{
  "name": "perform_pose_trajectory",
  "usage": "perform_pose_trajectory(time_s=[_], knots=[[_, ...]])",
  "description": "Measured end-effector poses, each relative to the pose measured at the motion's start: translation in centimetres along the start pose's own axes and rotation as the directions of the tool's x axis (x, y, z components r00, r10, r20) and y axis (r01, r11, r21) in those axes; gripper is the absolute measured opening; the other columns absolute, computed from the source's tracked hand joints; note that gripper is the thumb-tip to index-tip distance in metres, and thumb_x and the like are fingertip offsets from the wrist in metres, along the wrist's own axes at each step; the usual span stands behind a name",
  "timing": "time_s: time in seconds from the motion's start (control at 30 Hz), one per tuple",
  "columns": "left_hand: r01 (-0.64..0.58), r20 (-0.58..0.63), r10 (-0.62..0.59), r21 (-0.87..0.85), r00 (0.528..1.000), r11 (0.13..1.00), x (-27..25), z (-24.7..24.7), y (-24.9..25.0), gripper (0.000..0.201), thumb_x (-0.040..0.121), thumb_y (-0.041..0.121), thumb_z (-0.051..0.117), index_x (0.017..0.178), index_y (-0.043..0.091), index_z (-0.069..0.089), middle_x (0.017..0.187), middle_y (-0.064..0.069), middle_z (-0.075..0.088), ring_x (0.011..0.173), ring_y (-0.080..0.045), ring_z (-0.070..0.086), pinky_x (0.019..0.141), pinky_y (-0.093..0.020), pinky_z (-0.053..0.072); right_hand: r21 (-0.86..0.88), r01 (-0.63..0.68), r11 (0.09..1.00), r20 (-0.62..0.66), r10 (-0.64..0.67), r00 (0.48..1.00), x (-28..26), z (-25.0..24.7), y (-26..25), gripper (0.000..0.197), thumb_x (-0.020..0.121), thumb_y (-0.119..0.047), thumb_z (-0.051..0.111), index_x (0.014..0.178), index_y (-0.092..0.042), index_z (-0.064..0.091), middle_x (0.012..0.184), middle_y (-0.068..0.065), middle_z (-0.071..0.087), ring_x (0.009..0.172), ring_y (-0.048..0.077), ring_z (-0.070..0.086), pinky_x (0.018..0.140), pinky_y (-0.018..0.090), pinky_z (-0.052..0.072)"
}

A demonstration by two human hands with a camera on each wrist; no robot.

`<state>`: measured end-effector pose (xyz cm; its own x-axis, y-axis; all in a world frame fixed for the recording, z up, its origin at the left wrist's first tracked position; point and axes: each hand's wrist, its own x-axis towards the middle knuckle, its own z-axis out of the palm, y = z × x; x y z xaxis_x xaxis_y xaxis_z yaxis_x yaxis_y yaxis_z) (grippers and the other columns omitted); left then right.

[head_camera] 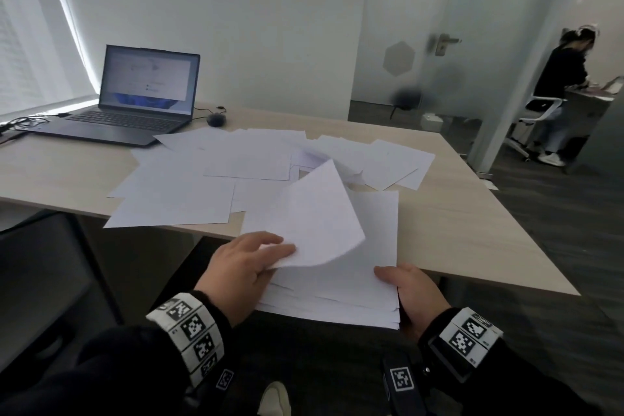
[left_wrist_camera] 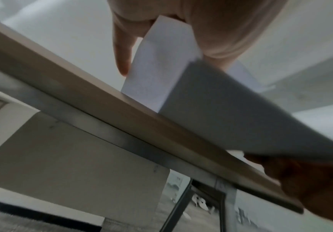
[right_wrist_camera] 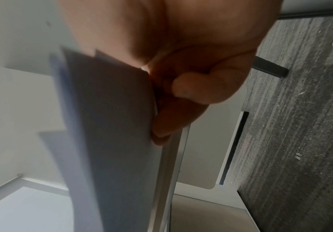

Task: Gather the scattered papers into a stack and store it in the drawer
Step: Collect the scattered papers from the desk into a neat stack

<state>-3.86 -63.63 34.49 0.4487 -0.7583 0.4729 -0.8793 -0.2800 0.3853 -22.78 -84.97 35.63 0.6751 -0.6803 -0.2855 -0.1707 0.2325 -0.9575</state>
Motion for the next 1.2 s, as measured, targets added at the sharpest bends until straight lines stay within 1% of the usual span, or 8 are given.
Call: perform_pose_trajectory(time_s=[0.17,0.33,0.43,0.67,0.83,0.93,1.1,1.2], knots=[[0.017,0.066,-0.020,0.047,0.998,0.999,-1.0,0.3,0.6,0.046,0.085,0.028,0.038,0.123,0.040,0.061,0.130,0.010,0.060,0.123,-0.017,0.053,0.102,-0.043,0.044,-0.071,0.013,0.997,0.010,-0.012,1.000,0.2,1.3,0.1,0.021,0.079,-0.014,0.062,0.083,0.007,0.067,0.075,0.020,0.064,0.070,0.033,0.063,0.067,0.041,0.045],[0.025,0.077,-0.027,0.031,0.997,0.999,-1.7,-0.7,-0.2,0.047,0.086,0.026,0.038,0.124,0.035,0.063,0.131,0.009,0.060,0.125,-0.018,0.053,0.105,-0.038,0.043,-0.030,-0.050,0.998,0.010,0.050,0.999,0.9,2.4,0.3,0.028,0.091,-0.030,0.060,0.092,-0.005,0.074,0.096,0.016,0.077,0.093,0.037,0.072,0.089,0.046,0.054],[-0.035,0.182,0.025,0.050,0.983,0.998,-2.0,-0.5,-0.4,0.050,0.084,0.033,0.035,0.127,0.039,0.058,0.134,0.012,0.058,0.130,-0.018,0.051,0.105,-0.041,0.040,0.083,-0.110,0.990,0.082,0.104,0.991,0.8,3.5,-0.4,0.037,0.098,-0.045,0.053,0.100,-0.013,0.072,0.094,0.006,0.080,0.085,0.025,0.077,0.079,0.036,0.055],[0.012,0.304,-0.047,0.115,0.952,0.993,-1.4,-2.7,-1.3,0.085,0.073,0.088,0.009,0.143,0.048,0.034,0.149,0.027,0.033,0.141,0.002,0.022,0.117,-0.035,0.018,-0.136,0.046,0.990,0.126,-0.029,0.992,1.8,5.5,-1.4,0.023,0.095,-0.003,0.055,0.114,-0.001,0.067,0.106,0.017,0.076,0.102,0.036,0.070,0.096,0.050,0.053],[0.251,0.058,-0.254,0.066,0.965,0.966,0.9,-4.9,-5.5,0.059,0.085,0.059,0.036,0.141,0.040,0.041,0.148,0.018,0.038,0.139,-0.006,0.032,0.116,-0.045,0.026,-0.178,0.131,0.975,0.101,-0.114,0.988,2.4,5.4,-3.0,0.024,0.094,0.003,0.053,0.109,-0.005,0.069,0.103,0.016,0.076,0.096,0.037,0.072,0.086,0.045,0.056],[0.366,0.101,-0.386,0.175,0.917,0.914,2.9,-5.8,-8.1,0.066,0.084,0.031,0.049,0.147,0.038,0.029,0.157,0.017,0.023,0.146,-0.008,0.018,0.119,-0.045,0.017,-0.105,0.180,0.978,0.045,-0.176,0.983,3.0,5.3,-3.7,0.024,0.094,0.001,0.054,0.108,-0.010,0.070,0.103,0.014,0.077,0.094,0.034,0.072,0.084,0.044,0.057],[0.321,0.255,-0.450,0.420,0.856,0.849,5.4,-5.3,-10.6,0.088,0.076,0.048,0.048,0.151,0.039,0.005,0.163,0.010,-0.003,0.150,-0.014,-0.004,0.120,-0.046,0.007,-0.034,0.284,0.958,-0.035,-0.285,0.958,4.2,5.6,-4.9,0.022,0.095,0.001,0.053,0.096,-0.013,0.070,0.078,-0.001,0.078,0.066,0.015,0.074,0.053,0.025,0.056],[0.284,0.292,-0.451,0.470,0.843,0.836,5.5,-4.6,-10.8,0.093,0.072,0.061,0.046,0.151,0.039,0.002,0.163,0.011,0.006,0.149,-0.015,0.005,0.118,-0.048,0.009,-0.019,0.312,0.950,-0.087,-0.312,0.946,5.5,6.0,-5.3,0.023,0.094,0.001,0.054,0.091,-0.015,0.070,0.083,0.004,0.077,0.066,0.017,0.074,0.062,0.030,0.054]])
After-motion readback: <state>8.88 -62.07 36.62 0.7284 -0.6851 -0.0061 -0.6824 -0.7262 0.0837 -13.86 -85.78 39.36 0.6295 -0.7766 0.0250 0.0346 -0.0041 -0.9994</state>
